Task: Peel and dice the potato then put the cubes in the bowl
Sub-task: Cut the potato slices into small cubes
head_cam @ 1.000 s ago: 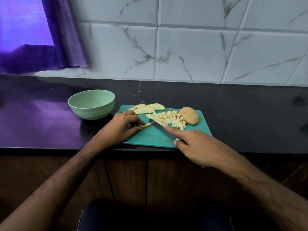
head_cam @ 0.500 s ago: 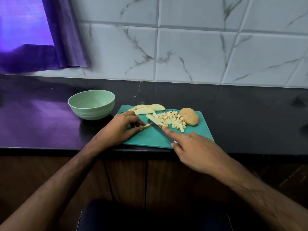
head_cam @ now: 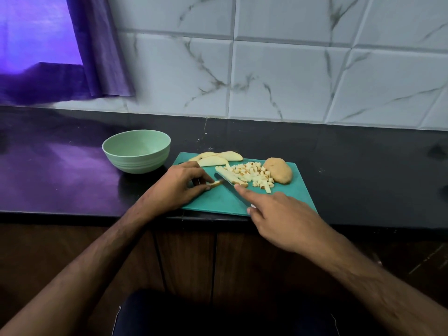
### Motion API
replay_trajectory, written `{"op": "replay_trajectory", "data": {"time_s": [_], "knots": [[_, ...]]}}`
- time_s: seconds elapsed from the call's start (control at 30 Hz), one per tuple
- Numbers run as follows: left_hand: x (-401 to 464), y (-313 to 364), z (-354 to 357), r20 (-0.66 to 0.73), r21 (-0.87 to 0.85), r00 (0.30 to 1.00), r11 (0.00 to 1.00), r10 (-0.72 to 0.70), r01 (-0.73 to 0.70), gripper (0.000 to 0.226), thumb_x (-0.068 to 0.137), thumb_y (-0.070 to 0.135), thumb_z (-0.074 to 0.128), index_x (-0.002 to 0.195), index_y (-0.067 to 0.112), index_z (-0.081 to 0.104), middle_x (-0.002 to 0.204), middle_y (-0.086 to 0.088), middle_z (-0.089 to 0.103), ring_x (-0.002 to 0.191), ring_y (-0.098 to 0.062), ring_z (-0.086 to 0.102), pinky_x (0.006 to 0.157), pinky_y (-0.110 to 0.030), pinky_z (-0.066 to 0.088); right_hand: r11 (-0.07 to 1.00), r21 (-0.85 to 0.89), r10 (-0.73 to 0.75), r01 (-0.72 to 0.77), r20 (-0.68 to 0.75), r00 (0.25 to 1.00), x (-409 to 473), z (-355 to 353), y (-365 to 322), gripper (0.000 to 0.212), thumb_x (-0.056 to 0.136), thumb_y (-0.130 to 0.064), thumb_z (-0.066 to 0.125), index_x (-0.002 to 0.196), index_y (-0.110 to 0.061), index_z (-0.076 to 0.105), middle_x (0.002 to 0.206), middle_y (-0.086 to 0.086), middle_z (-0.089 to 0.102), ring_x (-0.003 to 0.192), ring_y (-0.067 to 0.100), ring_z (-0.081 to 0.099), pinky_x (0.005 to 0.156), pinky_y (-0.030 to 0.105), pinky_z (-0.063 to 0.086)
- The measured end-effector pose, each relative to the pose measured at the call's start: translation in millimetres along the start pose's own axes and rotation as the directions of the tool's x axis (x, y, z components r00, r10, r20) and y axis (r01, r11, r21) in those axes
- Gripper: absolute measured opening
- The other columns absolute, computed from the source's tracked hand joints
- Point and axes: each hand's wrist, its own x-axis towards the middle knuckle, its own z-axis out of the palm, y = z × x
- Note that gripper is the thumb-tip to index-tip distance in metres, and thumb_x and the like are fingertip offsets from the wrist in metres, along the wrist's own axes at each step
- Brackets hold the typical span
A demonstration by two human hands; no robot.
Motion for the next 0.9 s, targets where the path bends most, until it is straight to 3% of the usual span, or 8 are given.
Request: {"op": "replay_trajectory", "data": {"time_s": [0.17,0.33,0.43,0.53,0.7,0.9], "knots": [[1,-1,0,0.002,0.004,1.0,1.0,-0.007,0.007,0.013,0.088,0.019,0.08,0.101,0.018,0.08,0.09,0.02,0.057,0.085,0.008,0.058,0.069,-0.002,0.037,1.0,0.004,0.01,-0.01,-0.005,1.0,6,10,-4,0.056,0.11,-0.037,0.032,0.16,-0.045,0.007,0.079,-0.009,0.042,0.066,0.005,0.04,0.056,0.026,0.028],[-2,-1,1,-0.013,0.003,1.0,1.0,-0.008,0.008,0.015,0.088,0.021,0.08,0.102,0.02,0.079,0.089,0.018,0.058,0.081,0.001,0.062,0.068,-0.003,0.039,1.0,-0.002,0.012,-0.012,0.017,1.0,16,-4,-8,0.054,0.11,-0.037,0.031,0.16,-0.045,0.011,0.084,-0.011,0.035,0.076,0.005,0.039,0.074,0.034,0.034],[-3,0,1,-0.029,0.006,1.0,1.0,-0.003,0.003,0.013,0.088,0.022,0.08,0.101,0.02,0.077,0.088,0.01,0.064,0.079,-0.002,0.064,0.07,-0.006,0.042,1.0,-0.001,0.009,-0.009,-0.038,0.999,11,-8,-4,0.054,0.11,-0.038,0.031,0.159,-0.048,0.011,0.079,-0.013,0.037,0.069,0.004,0.04,0.061,0.031,0.031],[-3,1,0,-0.034,0.002,0.999,1.0,-0.004,0.005,0.009,0.086,0.018,0.08,0.095,0.02,0.078,0.087,0.013,0.064,0.08,-0.003,0.064,0.07,-0.004,0.04,1.0,-0.019,0.007,-0.007,0.0,1.0,2,-1,-6,0.055,0.11,-0.039,0.03,0.159,-0.048,0.007,0.081,-0.01,0.04,0.068,0.004,0.041,0.054,0.026,0.027],[-3,-1,0,-0.037,0.01,0.999,1.0,0.003,-0.003,0.009,0.085,0.013,0.081,0.092,0.017,0.079,0.086,0.014,0.065,0.08,-0.002,0.064,0.071,-0.005,0.042,0.999,-0.036,0.011,-0.011,-0.013,1.0,7,9,-13,0.056,0.11,-0.038,0.03,0.161,-0.044,0.005,0.08,-0.007,0.044,0.069,0.006,0.043,0.064,0.031,0.038],[-5,-1,-1,-0.05,0.01,0.999,1.0,-0.004,0.004,0.008,0.083,0.014,0.082,0.09,0.018,0.078,0.085,0.012,0.065,0.078,-0.005,0.064,0.07,-0.006,0.042,1.0,-0.003,-0.007,0.007,-0.015,1.0,20,0,-12,0.054,0.11,-0.036,0.031,0.16,-0.044,0.012,0.083,-0.009,0.044,0.071,0.005,0.042,0.064,0.033,0.034]]}}
